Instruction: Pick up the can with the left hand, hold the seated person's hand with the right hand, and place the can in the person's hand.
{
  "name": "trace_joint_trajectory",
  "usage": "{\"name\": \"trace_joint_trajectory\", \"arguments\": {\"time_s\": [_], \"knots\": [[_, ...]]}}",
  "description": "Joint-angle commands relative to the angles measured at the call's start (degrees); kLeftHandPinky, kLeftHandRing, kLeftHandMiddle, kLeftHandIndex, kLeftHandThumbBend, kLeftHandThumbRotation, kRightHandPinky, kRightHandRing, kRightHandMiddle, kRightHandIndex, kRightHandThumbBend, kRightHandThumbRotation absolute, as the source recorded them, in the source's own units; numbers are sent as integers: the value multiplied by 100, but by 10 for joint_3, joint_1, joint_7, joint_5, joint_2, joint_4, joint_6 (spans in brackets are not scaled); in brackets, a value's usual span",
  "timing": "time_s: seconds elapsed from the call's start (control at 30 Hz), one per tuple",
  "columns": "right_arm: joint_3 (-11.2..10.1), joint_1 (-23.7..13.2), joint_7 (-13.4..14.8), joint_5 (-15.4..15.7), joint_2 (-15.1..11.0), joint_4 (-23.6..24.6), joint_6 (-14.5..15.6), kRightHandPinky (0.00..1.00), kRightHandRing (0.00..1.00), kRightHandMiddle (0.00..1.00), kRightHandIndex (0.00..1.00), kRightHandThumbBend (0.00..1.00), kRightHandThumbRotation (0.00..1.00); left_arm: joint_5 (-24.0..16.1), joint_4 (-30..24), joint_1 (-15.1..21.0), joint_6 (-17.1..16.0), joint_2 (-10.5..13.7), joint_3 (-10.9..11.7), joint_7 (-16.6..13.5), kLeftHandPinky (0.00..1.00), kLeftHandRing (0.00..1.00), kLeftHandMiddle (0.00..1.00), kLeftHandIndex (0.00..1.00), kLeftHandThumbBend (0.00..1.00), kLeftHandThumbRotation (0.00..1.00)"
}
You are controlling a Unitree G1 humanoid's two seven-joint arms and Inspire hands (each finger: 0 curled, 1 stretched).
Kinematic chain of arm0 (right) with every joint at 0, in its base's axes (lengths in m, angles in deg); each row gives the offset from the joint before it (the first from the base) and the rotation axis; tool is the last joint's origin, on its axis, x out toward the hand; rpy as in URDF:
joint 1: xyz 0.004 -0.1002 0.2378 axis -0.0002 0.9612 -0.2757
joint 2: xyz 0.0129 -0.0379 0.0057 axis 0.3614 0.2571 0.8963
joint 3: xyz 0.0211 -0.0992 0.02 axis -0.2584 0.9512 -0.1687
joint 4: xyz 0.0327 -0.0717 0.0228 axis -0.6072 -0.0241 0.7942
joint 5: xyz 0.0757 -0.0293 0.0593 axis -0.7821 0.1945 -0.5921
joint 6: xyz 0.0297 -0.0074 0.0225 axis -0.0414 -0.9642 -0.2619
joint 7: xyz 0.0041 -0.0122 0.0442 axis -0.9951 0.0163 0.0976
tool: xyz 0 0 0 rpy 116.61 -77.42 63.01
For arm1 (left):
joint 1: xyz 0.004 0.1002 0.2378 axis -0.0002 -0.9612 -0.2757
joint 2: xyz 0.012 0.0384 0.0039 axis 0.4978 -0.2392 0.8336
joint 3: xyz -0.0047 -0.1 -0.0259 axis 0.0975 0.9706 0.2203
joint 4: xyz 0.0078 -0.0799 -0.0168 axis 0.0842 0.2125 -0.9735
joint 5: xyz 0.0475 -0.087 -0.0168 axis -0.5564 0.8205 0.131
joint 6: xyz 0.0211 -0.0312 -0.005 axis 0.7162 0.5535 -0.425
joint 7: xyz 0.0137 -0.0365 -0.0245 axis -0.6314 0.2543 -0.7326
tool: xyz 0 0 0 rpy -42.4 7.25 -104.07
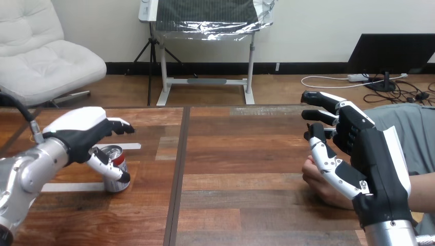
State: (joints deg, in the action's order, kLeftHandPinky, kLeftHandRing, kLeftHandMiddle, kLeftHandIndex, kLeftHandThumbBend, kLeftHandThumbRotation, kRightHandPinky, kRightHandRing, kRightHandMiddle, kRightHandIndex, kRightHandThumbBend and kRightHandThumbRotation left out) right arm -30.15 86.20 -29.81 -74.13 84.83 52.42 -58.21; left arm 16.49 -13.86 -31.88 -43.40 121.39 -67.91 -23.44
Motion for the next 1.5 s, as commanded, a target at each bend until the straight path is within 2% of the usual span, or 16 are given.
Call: {"name": "trace_joint_trajectory", "arguments": {"time_s": [0.0, 0.47, 0.67, 1.47], "knots": [[-8, -39, -3, -5, -12, 14, -6, 60, 75, 80, 72, 17, 0, -14, 9, 52, 8, 8, -11, -16, 78, 85, 86, 84, 80, 22], [-9, -38, -7, -2, -14, 15, -5, 60, 74, 79, 72, 16, 0, -19, 12, 49, 11, 5, -16, -22, 78, 83, 84, 83, 80, 21], [-9, -38, -8, -3, -16, 14, -6, 59, 74, 79, 72, 16, 0, -15, 27, 49, 5, 1, -16, -37, 76, 82, 83, 82, 80, 19], [-9, -37, -9, -13, -21, 17, -4, 59, 74, 78, 71, 16, 0, -28, 91, 64, 1, -13, -42, -90, 74, 80, 81, 82, 78, 18]]}}
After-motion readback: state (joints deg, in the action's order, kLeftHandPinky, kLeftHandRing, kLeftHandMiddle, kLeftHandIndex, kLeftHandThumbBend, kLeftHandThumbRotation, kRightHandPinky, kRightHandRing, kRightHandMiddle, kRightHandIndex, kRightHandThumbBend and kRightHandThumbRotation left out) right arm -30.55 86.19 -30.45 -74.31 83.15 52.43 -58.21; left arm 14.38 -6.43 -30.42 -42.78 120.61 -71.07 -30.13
